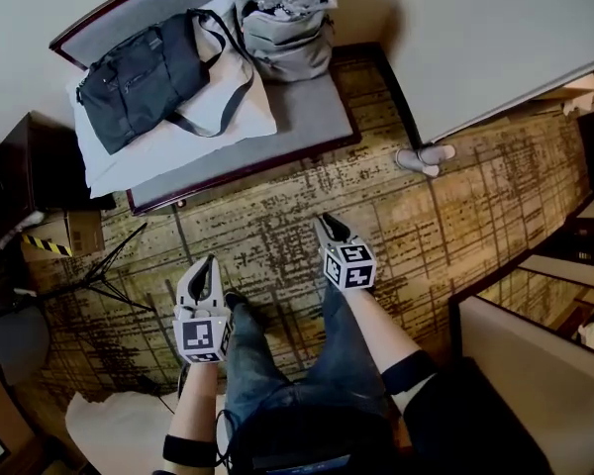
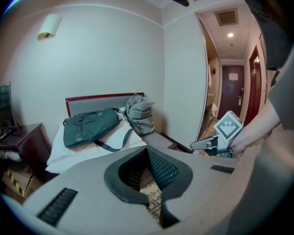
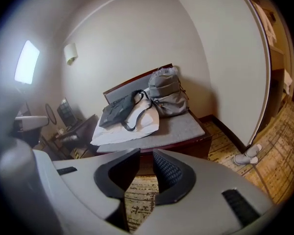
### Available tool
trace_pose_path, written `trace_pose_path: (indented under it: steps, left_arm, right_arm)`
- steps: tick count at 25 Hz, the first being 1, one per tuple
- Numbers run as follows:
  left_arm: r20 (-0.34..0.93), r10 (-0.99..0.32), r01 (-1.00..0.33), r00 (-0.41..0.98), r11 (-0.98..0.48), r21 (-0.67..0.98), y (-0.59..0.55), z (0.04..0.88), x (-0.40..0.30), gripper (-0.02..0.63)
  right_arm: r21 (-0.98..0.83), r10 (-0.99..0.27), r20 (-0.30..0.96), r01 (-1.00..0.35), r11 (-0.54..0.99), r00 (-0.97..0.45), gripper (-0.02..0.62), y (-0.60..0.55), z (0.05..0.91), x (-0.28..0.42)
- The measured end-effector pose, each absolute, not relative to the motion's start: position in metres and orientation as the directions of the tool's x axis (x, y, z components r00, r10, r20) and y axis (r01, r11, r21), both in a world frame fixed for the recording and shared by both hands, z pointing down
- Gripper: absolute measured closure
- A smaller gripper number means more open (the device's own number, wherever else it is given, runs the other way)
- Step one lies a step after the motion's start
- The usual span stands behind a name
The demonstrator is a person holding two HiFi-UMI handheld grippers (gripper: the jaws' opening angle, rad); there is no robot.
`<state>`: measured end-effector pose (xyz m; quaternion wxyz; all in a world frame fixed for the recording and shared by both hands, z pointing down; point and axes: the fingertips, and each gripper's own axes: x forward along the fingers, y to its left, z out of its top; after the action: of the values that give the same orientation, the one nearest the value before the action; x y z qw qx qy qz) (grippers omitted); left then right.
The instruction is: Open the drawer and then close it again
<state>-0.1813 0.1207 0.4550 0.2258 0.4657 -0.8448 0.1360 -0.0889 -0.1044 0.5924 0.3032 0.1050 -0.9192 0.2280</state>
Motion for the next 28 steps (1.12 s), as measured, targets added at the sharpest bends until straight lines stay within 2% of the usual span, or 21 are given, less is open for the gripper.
trace_pose_path:
  steps: [7,10,13,19,28]
  left_arm:
    - [0.505,-0.728,-0.853,-0.463,0.522,-0.029,0.068,0.544,-0.169,0.604]
    - [0.495,-0.746,-0.858,-0.446,0.513,0.000,0.039,0.574,-0.172,0.604]
    - [0.499,-0.759,-0.880,-0.418,0.474,-0.015,0.014,0.611,-0.179,0.604]
    - [0.472,-0.793,-0.888,-0.386,0.458,0.043,-0.046,0.662,-0.182,0.604]
    - [0.472,-0.816,-0.914,-0.334,0.403,0.049,-0.102,0.747,-0.186,0.604]
  right_arm:
    - [-0.506,-0.099,0.572,-0.445,0.739,-0.814,0.462,-0.172,0.696,-0.103]
    - [-0.567,-0.123,0.559,-0.486,0.666,-0.820,0.414,-0.192,0.744,-0.110]
    - [-0.625,-0.154,0.538,-0.515,0.586,-0.829,0.414,-0.211,0.788,-0.119]
    - [-0.756,-0.167,0.470,-0.493,0.430,-0.867,0.413,-0.233,0.860,-0.139]
    - [-0.840,-0.183,0.446,-0.480,0.254,-0.876,0.419,-0.257,0.946,-0.160]
